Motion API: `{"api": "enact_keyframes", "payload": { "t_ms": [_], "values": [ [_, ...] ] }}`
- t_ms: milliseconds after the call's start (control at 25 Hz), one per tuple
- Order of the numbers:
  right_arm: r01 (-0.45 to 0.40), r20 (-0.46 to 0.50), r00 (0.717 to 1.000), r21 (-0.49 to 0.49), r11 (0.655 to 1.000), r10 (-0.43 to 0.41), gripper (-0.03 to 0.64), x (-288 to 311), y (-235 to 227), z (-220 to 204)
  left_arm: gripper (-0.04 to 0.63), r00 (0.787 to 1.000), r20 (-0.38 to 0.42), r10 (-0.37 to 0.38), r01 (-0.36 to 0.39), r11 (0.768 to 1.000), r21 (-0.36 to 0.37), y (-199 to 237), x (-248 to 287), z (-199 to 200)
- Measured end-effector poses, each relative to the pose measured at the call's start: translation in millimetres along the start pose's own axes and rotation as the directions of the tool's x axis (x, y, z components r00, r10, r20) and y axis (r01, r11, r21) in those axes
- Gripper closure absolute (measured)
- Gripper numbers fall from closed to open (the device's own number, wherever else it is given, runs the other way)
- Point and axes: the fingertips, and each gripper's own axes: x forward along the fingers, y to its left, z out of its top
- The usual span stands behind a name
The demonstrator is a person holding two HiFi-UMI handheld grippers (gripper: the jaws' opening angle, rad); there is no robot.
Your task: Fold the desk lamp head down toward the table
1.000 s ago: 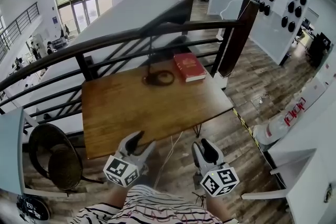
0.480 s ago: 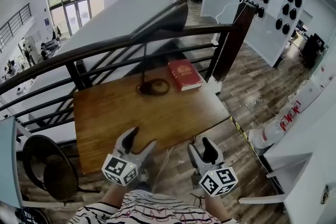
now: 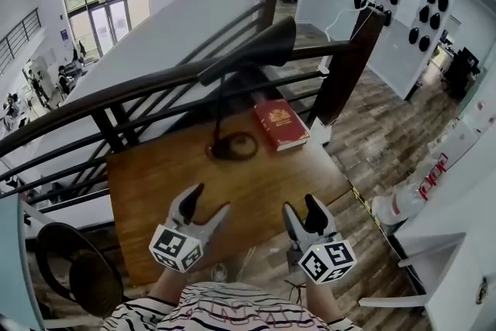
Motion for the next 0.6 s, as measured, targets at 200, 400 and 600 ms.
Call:
{"api": "enact_keyframes", "payload": {
  "t_ms": [200,400,600],
  "values": [
    [0.025,0.015,1.000,-0.010,1.000,-0.025,0.364,56.7,-6.7,2.7,0.278,1.000,0.014,-0.009,0.009,1.000,-0.007,55.3,20.3,3.2],
    [0.063,0.030,0.998,-0.016,0.998,-0.063,0.364,99.2,-12.0,14.1,0.278,0.999,0.030,-0.018,0.019,0.999,-0.026,98.7,34.3,9.9],
    [0.075,0.032,0.997,-0.043,0.996,-0.074,0.364,130.6,-22.5,23.9,0.278,1.000,0.029,0.008,-0.006,0.998,-0.060,132.9,47.4,2.5]
  ]
}}
